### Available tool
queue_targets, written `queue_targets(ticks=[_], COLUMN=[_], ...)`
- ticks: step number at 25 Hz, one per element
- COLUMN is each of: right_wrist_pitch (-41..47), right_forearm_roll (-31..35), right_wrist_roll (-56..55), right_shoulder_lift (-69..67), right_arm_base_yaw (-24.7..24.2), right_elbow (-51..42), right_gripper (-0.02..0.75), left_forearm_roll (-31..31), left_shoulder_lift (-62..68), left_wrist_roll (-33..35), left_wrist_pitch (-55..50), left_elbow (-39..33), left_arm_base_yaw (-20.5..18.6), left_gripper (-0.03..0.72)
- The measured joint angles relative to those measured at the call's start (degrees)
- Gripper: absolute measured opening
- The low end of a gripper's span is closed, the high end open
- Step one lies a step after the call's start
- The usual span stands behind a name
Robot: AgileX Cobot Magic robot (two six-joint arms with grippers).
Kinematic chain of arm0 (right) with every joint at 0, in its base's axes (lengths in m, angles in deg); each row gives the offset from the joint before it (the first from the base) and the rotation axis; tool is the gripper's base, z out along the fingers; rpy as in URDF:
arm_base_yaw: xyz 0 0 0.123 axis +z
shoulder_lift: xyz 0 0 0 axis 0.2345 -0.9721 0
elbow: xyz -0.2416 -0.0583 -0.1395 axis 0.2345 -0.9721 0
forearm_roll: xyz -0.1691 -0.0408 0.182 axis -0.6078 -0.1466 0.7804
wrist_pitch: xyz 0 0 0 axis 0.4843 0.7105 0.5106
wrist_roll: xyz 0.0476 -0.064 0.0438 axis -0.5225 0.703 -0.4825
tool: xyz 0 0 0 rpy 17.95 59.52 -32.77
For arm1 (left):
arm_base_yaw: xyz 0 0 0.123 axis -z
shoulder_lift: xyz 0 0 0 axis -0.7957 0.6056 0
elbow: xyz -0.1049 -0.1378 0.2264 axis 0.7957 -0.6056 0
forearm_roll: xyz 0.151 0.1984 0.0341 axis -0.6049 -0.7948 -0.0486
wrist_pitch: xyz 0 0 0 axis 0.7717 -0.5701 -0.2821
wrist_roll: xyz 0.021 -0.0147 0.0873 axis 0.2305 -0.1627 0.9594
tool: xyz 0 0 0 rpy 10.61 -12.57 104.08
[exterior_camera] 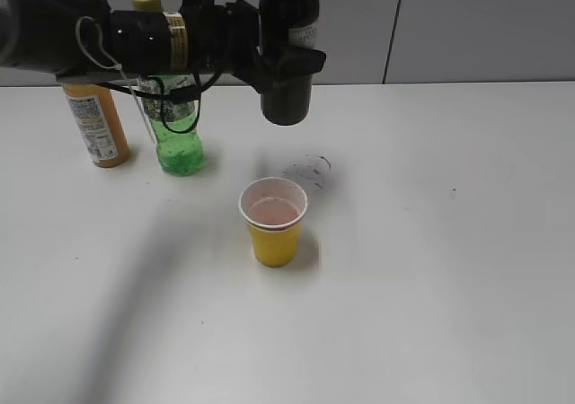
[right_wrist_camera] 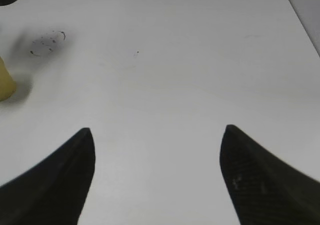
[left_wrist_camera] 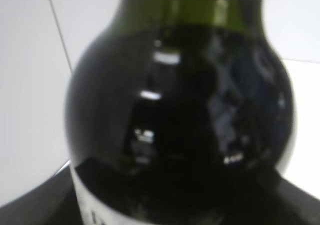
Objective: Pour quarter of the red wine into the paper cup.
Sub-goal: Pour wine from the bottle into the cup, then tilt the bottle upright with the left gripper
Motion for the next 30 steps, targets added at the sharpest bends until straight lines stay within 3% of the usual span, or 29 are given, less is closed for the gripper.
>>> queue_targets(ticks=[13,22,30], right_wrist_pitch=[0.0,0.07,0.07], right_forearm_roll=[0.0,0.0,0.0], right_wrist_roll=[0.0,0.0,0.0], right_shoulder_lift=[0.0,0.0,0.0], right_arm_base_yaw=[0.0,0.0,0.0], right_elbow=[0.0,0.0,0.0], right_gripper=[0.589,0.588,0.588], left_forearm_roll=[4.61,9.4,9.78], left_shoulder_lift=[-21.72,-36.7,-41.36], left_wrist_roll=[-0.13,-0.13,-0.13], left_wrist_pitch=[-12.85,-33.19,-48.8], left_elbow=[-19.66,-33.44,-38.89], left_arm_base_yaw=[0.0,0.0,4.49], left_gripper=[0.55,0.55,0.55])
